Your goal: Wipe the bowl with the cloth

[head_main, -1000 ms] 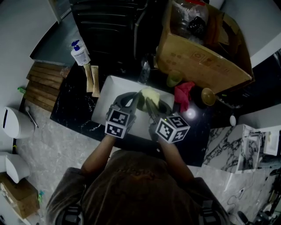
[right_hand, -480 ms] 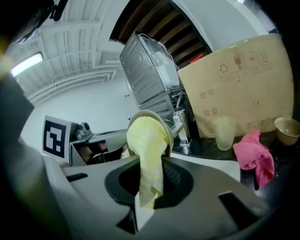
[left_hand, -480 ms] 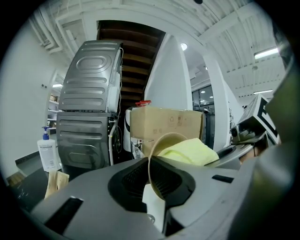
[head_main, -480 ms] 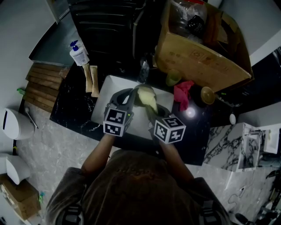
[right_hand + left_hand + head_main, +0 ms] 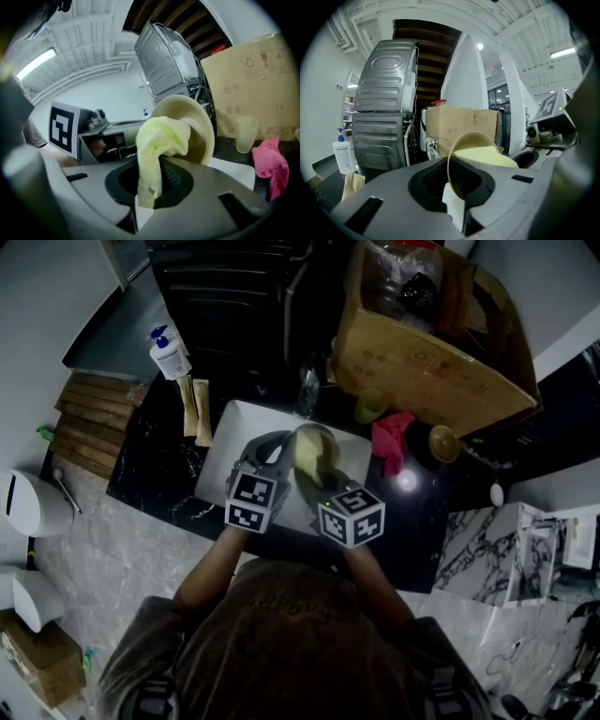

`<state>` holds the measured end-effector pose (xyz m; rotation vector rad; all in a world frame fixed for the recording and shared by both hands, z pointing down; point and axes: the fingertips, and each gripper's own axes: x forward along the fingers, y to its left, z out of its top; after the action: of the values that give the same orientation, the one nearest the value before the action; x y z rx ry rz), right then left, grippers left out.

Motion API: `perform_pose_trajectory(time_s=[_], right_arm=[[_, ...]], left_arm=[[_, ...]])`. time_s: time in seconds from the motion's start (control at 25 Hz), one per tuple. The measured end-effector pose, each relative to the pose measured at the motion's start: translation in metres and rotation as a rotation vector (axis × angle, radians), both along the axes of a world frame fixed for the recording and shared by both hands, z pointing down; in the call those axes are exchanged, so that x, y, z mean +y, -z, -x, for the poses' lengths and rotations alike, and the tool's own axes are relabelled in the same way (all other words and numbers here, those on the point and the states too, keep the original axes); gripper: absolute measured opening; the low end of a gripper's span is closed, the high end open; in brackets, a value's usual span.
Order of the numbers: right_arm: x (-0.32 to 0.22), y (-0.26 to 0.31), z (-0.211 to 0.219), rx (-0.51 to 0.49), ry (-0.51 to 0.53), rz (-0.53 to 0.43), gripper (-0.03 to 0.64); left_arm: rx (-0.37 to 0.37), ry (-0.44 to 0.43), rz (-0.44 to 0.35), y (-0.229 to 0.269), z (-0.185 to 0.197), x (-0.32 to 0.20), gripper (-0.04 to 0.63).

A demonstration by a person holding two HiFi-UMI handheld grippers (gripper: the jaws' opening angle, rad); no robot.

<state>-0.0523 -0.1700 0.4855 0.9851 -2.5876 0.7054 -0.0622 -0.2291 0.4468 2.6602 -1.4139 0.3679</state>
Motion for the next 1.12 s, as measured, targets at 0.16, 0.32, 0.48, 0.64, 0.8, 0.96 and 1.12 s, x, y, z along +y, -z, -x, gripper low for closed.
perform_pose_trajectory(time_s=[0.16, 0.32, 0.48, 0.64, 0.8, 0.96, 1.12], right_arm=[[-0.008, 0.012, -0.003, 0.014, -0.001, -0.042, 0.028], [-0.018, 0.024, -0.008, -0.004, -0.022, -0.068, 0.028], [-0.025, 0.034, -0.011, -0.033, -0.058, -0.096, 0.028], [-0.037, 0.039, -0.023, -0.02, -0.146, -0.136, 0.028], [-0.042, 0.039, -0.036, -0.011, -0.224, -0.149, 0.028], [-0.042, 0.036, -0.044, 0.001, -0.252, -0.138, 0.028], [-0.037, 0.026, -0.047, 0.022, -0.241, -0.107, 0.028]], left_arm=[[-0.031, -0.029, 0.001, -0.006, -0.007, 0.006, 0.021], [-0.037, -0.041, 0.005, -0.009, -0.012, 0.008, 0.021], [-0.036, -0.042, 0.007, -0.009, -0.012, 0.008, 0.021], [-0.028, -0.045, -0.002, -0.007, -0.015, 0.009, 0.025], [-0.019, -0.034, -0.015, -0.004, -0.014, 0.008, 0.026], [-0.008, 0.001, -0.03, 0.0, -0.005, 0.003, 0.026], [-0.004, 0.024, -0.037, 0.002, 0.001, -0.001, 0.027]])
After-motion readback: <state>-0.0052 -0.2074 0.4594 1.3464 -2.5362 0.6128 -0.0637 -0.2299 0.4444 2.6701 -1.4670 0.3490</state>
